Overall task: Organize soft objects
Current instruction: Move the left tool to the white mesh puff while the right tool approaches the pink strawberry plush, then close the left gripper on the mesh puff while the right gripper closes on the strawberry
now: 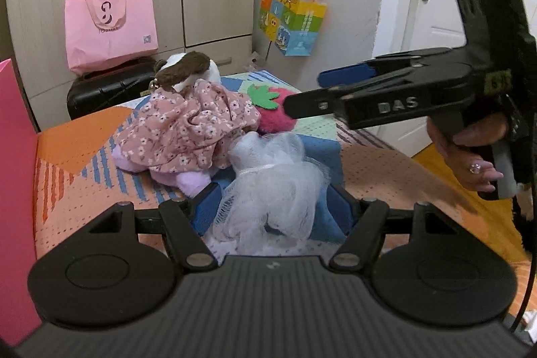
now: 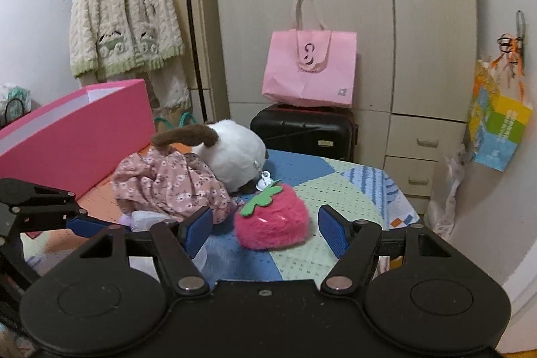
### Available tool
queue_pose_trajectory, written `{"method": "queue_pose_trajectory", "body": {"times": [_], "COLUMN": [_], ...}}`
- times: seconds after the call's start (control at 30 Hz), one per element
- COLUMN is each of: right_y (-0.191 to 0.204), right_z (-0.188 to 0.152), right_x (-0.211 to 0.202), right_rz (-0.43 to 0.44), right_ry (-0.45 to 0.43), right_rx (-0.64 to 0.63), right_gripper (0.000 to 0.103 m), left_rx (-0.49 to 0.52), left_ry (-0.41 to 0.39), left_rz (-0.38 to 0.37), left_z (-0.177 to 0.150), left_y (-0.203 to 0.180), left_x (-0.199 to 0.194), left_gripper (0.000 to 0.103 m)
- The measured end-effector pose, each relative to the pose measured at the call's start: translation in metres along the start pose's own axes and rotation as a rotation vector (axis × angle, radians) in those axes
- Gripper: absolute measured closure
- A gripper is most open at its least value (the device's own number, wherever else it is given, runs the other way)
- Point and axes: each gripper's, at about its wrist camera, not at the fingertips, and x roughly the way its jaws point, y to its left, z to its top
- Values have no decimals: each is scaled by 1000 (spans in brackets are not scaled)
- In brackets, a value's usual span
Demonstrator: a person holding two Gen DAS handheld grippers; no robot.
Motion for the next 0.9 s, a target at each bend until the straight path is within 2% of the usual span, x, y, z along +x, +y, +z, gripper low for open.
{"method": "queue_pose_trajectory", "body": {"times": [0.1,0.3,0.53,0.6,0.67,0.73,0.9], "right_y": [-2,-1,-5,-7,-8,-7,-5], "right_z": [2,4,1,0,-1,-3,-5], "right_x": [16,39,49,49,50,51,47], "right_rz": [7,27,41,46,51,52,34], "right_ry": [28,71,91,91,98,103,96], "right_rx": [-14,-49,-22,-9,-2,-7,-9], "right_gripper": [29,28,28,28,30,46,48], "left_rx": [8,-42,-64,-46,-31,-7,-17], "left_ry": [-10,10,19,19,29,26,17], "left_rz": [17,-24,-26,-13,10,22,10], "left_z": [1,3,4,4,4,4,5], "left_y": [-5,-7,-9,-10,-12,-14,-15], "left_x": [5,16,25,25,27,26,25], "left_gripper": [33,28,28,31,43,50,59]}}
